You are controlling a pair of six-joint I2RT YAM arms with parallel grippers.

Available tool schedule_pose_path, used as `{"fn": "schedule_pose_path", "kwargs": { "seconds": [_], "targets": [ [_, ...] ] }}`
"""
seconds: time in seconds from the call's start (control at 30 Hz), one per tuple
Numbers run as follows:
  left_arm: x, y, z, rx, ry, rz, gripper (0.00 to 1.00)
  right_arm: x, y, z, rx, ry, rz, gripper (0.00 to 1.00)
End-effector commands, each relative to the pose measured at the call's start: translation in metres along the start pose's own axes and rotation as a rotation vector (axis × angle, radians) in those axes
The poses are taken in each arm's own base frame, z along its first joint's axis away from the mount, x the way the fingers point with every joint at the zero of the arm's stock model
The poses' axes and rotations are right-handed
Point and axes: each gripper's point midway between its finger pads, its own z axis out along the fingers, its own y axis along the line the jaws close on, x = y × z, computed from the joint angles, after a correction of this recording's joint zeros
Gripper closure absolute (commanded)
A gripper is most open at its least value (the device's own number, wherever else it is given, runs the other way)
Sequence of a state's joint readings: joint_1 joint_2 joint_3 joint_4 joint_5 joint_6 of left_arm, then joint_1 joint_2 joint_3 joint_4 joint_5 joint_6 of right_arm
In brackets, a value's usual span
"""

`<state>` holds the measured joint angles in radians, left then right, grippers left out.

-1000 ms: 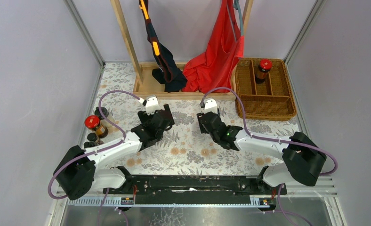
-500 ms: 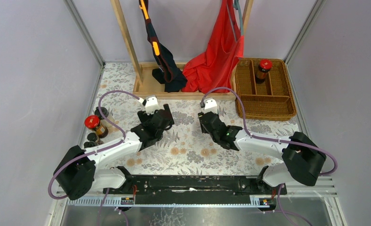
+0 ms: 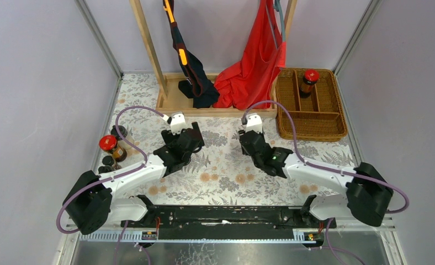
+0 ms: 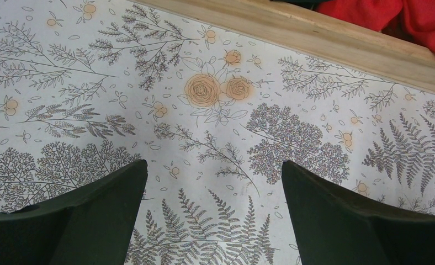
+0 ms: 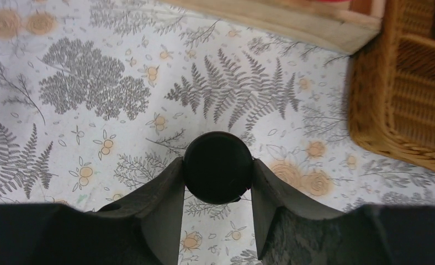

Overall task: Organize the condiment bottles
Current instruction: Pick up the bottle from the center of the board, then place the bottle in the storage box.

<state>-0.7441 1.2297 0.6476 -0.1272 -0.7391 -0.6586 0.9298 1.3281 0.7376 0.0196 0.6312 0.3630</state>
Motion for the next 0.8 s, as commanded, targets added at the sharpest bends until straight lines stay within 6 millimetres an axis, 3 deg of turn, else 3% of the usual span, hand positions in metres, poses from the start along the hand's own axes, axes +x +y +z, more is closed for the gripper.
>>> {"fn": "schedule_pose_path", "kwargs": {
  "seconds": [0.0, 0.13, 0.4, 0.57, 0.77],
  "targets": [
    [-0.005, -0.004, 0.002, 0.018, -0.023, -0.032, 0.09, -0.058, -0.027, -0.025, 0.089, -0.125, 0.086, 1.0],
    [-0.004, -0.005, 0.001, 0.026, -0.018, -0.034, 0.09, -0.077, -0.066, -0.03, 0.147, -0.136, 0.159, 1.0],
    [-0.005, -0.006, -0.002, 0.039, -0.016, -0.043, 0.09, -0.102, -0.151, -0.015, 0.329, -0.125, 0.261, 1.0],
    [-0.006, -0.005, -0.003, 0.042, -0.02, -0.049, 0.09, -0.117, -0.185, 0.001, 0.378, -0.128, 0.321, 1.0],
    [-0.008, -0.005, -0.005, 0.051, -0.024, -0.056, 0.08, -0.145, -0.208, 0.021, 0.426, -0.143, 0.352, 1.0]
  ]
}}
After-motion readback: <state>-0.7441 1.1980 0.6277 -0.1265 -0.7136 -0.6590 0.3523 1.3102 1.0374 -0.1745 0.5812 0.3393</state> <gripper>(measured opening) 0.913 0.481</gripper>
